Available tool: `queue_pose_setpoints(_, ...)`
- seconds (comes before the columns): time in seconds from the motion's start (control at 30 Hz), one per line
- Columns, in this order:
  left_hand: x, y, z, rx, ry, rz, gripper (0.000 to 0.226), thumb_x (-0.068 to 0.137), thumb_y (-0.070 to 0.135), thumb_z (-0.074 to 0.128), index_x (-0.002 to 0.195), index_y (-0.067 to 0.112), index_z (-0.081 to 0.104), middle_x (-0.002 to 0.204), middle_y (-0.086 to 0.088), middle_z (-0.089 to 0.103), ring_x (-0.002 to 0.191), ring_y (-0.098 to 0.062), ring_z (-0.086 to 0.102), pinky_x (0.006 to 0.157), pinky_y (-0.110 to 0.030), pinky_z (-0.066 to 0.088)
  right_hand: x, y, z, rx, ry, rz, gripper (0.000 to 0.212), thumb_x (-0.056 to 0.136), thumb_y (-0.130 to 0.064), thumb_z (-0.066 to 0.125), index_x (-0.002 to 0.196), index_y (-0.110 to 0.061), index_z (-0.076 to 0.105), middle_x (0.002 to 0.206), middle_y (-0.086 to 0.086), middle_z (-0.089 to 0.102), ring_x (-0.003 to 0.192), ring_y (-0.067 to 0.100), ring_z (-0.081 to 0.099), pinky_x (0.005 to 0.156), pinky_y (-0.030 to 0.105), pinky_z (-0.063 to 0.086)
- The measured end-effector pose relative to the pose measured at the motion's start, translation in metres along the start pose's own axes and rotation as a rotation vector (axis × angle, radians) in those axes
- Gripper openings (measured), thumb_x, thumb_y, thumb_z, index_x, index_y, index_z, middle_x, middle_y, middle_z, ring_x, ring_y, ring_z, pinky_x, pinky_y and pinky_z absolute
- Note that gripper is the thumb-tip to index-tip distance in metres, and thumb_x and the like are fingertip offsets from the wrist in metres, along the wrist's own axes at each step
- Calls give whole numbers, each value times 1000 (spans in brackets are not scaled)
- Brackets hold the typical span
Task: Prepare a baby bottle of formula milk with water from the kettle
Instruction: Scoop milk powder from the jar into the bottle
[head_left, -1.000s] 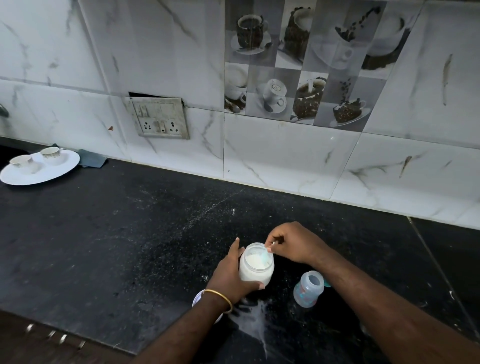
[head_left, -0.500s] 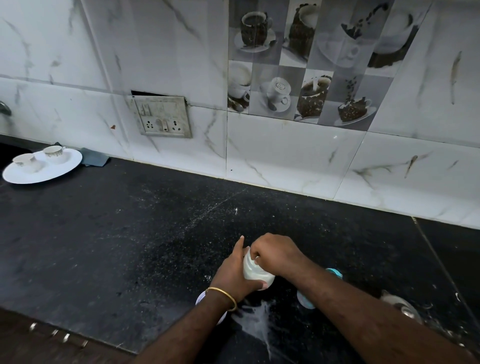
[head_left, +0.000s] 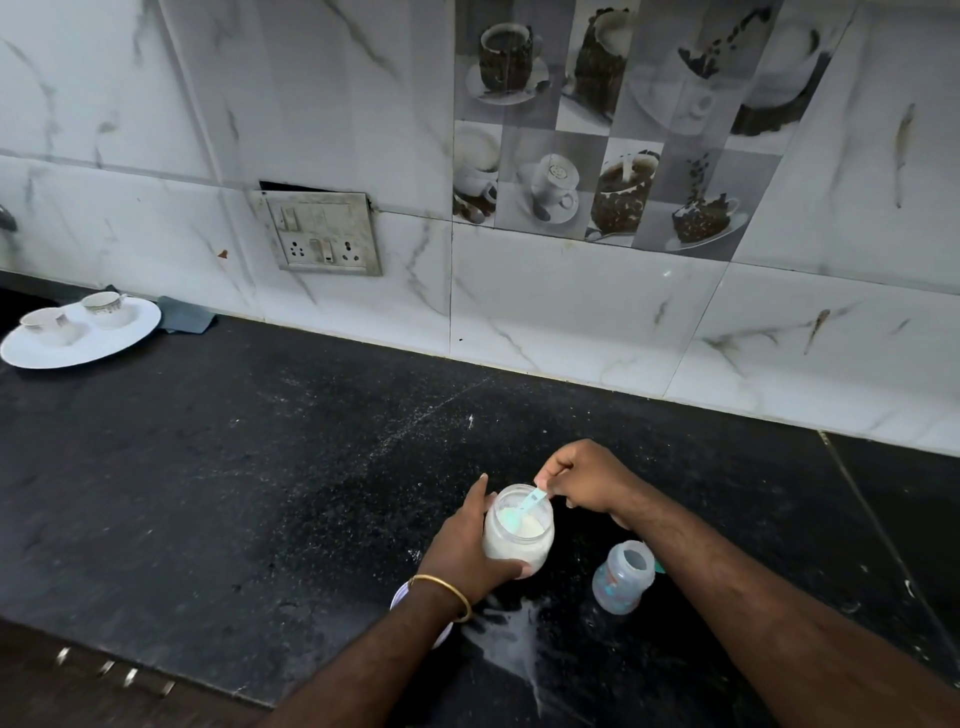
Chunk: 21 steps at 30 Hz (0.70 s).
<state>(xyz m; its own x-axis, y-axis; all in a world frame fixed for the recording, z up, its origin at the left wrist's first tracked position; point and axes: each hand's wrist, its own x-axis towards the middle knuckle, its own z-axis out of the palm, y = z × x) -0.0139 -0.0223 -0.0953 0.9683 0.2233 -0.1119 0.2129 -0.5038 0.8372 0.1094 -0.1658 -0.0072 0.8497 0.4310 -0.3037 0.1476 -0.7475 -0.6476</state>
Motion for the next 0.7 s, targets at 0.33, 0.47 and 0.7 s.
queue_pose_setpoints(0.33,1,1,-1,-5,-7,-4,132,53,42,89,156,17,11,147,8,52,135,-9,47,112,-25,37,0,6,4,-35,53,-53,13,89,-10,68,83,-17,77,77,-10,72,68,2,65,67,23,53)
queue_pose_setpoints(0.47,-1,3,-3,-18,13,-6,139,49,45,91,157,17,8,156,-1,40,143,-12,37,118,-31,33,-1,8,4,19,61,12,16,87,-5,65,81,-14,76,79,-5,73,67,9,65,66,26,56)
queue_pose_setpoints(0.7,-27,24,5,70,405,175,111,54,83,69,139,17,40,133,4,46,123,-15,46,107,-43,42,-12,21,-15,320,-7,184,11,92,-7,62,95,-6,72,81,6,72,50,7,49,39,16,28)
